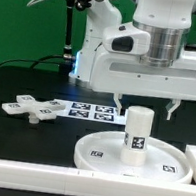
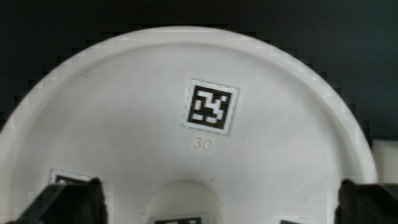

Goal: Assemble round table

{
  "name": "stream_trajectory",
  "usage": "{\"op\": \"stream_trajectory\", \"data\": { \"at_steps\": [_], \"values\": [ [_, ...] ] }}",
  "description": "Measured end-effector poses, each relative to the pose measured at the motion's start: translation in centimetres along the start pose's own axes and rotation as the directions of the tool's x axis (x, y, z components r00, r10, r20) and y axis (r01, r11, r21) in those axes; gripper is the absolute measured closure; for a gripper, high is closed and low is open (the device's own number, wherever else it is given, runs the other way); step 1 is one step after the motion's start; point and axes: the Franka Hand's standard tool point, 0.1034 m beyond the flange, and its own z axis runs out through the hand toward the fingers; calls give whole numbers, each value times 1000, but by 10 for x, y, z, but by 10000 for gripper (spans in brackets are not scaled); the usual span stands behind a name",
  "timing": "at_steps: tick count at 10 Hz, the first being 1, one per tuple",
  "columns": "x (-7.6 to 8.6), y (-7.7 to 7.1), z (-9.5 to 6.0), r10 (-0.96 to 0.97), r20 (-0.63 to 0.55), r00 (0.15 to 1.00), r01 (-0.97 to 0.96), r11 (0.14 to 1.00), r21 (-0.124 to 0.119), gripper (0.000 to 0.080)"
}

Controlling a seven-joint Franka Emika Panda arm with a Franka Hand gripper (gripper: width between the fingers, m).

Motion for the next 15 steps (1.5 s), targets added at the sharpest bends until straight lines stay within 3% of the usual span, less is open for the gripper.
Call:
{"op": "stream_trajectory", "data": {
  "at_steps": [3, 4, 6, 8, 14, 15],
  "values": [
    [0, 2, 0, -47, 1, 999, 47, 999, 1, 151],
    [-5, 16, -2, -28, -10, 1000, 28, 1000, 5, 151],
    [-35, 67, -6, 103, -25, 994, -102, 994, 28, 151],
    [-55, 102, -4, 168, -30, 985, -167, 986, 20, 151],
    [-53, 100, -2, 161, -30, 986, -161, 987, 18, 151],
    [-58, 116, -1, 206, -40, 978, -205, 978, 37, 151]
  ]
}}
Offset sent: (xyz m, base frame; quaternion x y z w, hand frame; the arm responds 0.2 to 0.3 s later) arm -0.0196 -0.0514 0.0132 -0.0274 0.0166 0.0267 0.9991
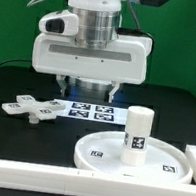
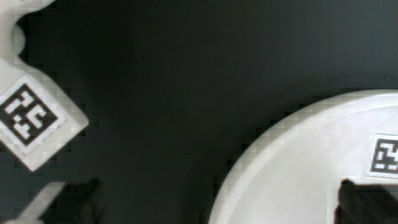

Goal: Assemble round table

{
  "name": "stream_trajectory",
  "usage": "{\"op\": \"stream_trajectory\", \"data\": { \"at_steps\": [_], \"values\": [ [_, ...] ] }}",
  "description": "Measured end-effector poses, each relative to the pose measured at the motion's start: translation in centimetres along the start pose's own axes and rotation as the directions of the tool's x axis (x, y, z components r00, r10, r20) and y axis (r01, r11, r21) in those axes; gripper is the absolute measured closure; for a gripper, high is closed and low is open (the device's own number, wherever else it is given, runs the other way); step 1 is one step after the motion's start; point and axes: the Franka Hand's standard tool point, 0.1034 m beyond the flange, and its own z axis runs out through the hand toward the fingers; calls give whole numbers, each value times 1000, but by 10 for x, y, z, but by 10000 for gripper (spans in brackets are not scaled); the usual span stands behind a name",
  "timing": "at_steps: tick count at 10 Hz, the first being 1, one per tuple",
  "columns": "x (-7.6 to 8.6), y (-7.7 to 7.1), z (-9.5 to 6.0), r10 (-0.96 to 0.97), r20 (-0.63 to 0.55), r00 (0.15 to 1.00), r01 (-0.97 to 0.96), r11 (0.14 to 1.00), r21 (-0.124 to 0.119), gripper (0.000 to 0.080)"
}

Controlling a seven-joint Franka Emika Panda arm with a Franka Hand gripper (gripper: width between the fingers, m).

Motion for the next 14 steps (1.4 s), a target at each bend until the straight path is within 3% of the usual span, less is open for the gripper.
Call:
{"op": "stream_trajectory", "data": {
  "at_steps": [1, 3, 4, 9, 13, 14],
  "values": [
    [-3, 18, -2, 36, -24, 999, -36, 999, -2, 151],
    [-20, 40, -2, 52, -88, 995, -53, 999, -9, 151],
    [-22, 51, 0, 47, -126, 991, -50, 998, -25, 151],
    [-23, 53, 3, 34, -129, 991, -39, 999, -32, 151],
    [-43, 104, 18, -19, -173, 985, 5, 997, -82, 151],
    [-43, 104, 19, -14, -173, 985, 0, 997, -80, 151]
  ]
}}
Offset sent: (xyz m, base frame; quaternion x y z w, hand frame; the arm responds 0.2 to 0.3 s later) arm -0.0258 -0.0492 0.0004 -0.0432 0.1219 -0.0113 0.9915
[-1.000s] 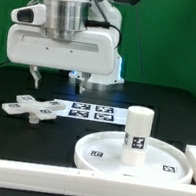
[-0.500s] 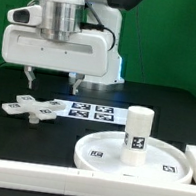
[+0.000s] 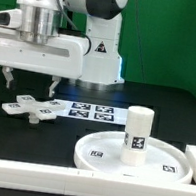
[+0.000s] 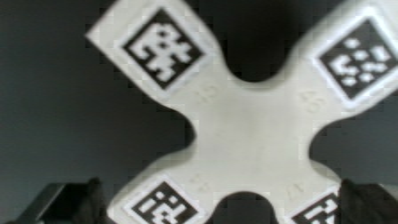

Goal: Assemble round table

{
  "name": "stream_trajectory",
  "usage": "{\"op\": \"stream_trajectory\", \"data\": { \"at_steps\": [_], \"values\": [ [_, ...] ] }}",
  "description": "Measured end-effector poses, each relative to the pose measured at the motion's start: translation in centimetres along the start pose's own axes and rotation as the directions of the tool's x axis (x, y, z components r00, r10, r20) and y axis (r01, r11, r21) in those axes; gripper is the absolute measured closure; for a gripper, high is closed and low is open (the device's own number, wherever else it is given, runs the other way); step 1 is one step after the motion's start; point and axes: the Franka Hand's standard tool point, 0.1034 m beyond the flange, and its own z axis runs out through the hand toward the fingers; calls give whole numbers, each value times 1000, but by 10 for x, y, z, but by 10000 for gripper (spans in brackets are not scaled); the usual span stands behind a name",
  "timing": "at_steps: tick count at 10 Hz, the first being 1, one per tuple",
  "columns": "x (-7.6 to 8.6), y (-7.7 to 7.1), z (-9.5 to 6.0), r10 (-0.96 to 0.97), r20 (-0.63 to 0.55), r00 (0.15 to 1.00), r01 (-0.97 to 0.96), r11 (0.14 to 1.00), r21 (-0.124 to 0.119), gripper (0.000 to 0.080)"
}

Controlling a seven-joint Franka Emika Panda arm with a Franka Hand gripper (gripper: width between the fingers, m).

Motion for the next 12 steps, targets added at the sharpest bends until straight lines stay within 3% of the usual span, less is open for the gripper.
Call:
{"op": "stream_trajectory", "data": {
  "at_steps": [6, 12],
  "values": [
    [7, -8, 4, -21, -1, 1000, 21, 1000, -4, 151],
    [-1, -11, 17, -34, 20, 999, 34, 999, -11, 151]
  ]
}}
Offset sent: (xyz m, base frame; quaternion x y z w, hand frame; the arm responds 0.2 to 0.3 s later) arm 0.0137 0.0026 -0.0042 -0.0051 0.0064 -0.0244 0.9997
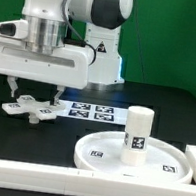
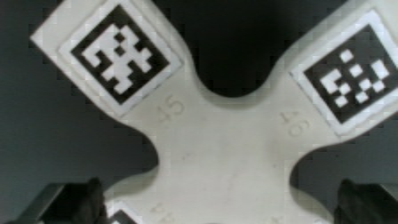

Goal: Assemble round table

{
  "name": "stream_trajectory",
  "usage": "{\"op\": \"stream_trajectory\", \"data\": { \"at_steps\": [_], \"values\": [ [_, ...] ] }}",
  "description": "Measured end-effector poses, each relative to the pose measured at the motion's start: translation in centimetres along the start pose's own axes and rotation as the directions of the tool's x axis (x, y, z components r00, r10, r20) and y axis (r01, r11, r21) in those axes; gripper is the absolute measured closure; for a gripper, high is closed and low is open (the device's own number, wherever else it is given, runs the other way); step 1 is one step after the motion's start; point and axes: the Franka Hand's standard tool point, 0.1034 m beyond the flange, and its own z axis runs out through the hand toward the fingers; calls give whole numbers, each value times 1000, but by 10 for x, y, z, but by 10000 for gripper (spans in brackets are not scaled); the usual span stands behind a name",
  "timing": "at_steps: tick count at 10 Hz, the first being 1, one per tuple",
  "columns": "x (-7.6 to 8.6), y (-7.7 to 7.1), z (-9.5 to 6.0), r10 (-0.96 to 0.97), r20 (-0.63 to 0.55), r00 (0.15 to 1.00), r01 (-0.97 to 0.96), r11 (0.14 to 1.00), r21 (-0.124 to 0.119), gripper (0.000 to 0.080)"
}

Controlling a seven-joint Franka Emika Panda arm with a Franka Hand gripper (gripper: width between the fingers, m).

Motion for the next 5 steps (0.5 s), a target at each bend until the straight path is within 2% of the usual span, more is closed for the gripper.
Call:
{"op": "stream_trajectory", "data": {
  "at_steps": [5],
  "values": [
    [0, -4, 2, -11, 5, 1000, 11, 1000, -1, 151]
  ]
}}
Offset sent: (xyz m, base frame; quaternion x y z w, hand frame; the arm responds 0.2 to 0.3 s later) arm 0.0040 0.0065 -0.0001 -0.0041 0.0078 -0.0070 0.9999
